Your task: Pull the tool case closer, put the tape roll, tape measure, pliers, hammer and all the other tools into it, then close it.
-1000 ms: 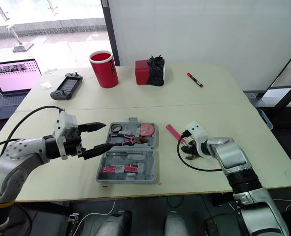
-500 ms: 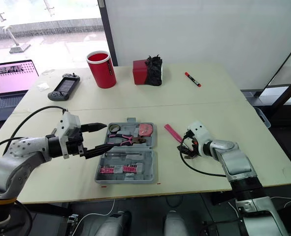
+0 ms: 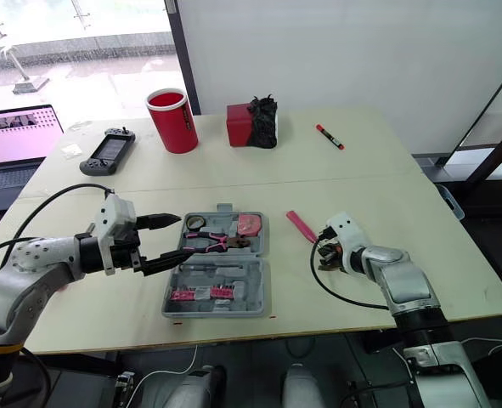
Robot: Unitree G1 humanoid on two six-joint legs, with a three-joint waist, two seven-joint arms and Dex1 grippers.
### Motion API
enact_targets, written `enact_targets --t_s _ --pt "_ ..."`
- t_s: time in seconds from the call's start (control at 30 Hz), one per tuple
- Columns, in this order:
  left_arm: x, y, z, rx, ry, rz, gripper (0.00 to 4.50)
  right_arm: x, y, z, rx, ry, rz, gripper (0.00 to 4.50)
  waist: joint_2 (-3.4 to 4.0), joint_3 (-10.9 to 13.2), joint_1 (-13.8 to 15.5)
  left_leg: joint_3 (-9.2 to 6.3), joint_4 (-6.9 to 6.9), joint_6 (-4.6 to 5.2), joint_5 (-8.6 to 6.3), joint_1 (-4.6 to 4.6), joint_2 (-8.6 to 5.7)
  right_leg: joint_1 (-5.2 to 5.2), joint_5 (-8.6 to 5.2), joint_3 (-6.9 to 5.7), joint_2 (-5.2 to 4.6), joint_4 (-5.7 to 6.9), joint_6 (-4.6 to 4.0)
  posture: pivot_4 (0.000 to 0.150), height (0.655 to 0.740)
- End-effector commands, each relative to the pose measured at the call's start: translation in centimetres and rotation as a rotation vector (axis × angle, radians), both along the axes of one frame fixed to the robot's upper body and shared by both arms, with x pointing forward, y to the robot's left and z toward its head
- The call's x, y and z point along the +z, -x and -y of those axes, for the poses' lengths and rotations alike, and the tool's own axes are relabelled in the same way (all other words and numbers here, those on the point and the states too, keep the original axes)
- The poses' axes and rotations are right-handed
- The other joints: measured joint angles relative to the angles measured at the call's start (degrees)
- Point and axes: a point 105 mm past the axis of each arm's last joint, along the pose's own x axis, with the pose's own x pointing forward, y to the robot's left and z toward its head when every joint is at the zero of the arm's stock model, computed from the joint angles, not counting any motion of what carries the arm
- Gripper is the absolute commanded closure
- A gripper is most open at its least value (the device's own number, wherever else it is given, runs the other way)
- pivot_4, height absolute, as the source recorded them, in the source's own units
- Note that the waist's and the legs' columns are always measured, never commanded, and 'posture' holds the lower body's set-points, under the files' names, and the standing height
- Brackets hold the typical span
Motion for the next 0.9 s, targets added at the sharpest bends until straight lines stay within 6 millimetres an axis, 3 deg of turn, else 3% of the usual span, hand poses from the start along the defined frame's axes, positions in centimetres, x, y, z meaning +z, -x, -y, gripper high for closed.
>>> enact_targets --t_s 0.03,0.17,0.3,0.4,0.43,0.6,0.9 --pt "0.6 -0.1 -1.5 0.041 -0.005 0.039 0.0 4.1 -0.1 -2.0 0.119 -0.003 0.12 4.44 0.02 0.0 0.0 0.01 0.0 0.0 0.0 0.0 0.0 -0.01 0.0 0.02 0.0 0.01 0.0 0.15 0.74" --pt "-0.2 0.3 -3.1 0.089 -0.027 0.018 0.0 5.4 1.2 -5.5 0.286 0.003 0.144 4.44 0.03 0.0 -0.6 -0.2 -0.03 0.01 0.0 -0.03 -0.08 0.08 -0.01 -0.14 -0.04 -0.01 0.01 0.15 0.74" --pt "-0.9 0.9 -4.8 0.151 -0.064 0.008 0.0 6.3 2.5 -9.1 0.414 -0.035 0.144 4.44 0.33 0.2 -2.3 -3.57 -0.1 0.34 0.26 0.02 -1.91 1.72 -0.92 -2.79 -1.2 -0.09 0.39 0.15 0.74" --pt "-1.6 1.6 -6.3 0.208 -0.074 -0.002 0.0 6.2 3.4 -11.0 0.469 -0.054 0.087 4.44 0.74 0.3 -3.0 -7.02 -0.43 -0.01 0.88 0.03 -3.36 2.8 -2.29 -3.18 -1.04 0.01 0.51 0.15 0.74" --pt "-2.2 2.0 -7.0 0.233 -0.081 -0.01 0.0 5.8 4.1 -11.6 0.527 -0.008 0.071 4.44 0.75 0.3 -2.2 -6.81 -0.38 -0.14 0.91 0.03 -2.88 2.55 -2.5 -2.3 -0.61 0.19 0.53 0.15 0.74" --pt "-4.5 4.1 -9.2 0.34 -0.085 -0.049 0.0 5.1 4.9 -13.5 0.6 0.138 0.015 4.44 0.72 0.3 -0.9 -5.43 -0.88 -0.32 0.99 -0.2 -2.69 2.0 -2.42 -1.49 -0.56 0.37 0.0 0.15 0.74" --pt "-6.0 6.3 -9.2 0.393 -0.072 -0.064 0.0 5.7 5.3 -15.7 0.687 0.272 -0.045 4.44 0.58 0.3 0.5 -4.55 -0.97 -0.33 0.97 -0.2 -2.37 1.44 -2.26 -0.59 -0.58 0.23 0.16 0.15 0.74"
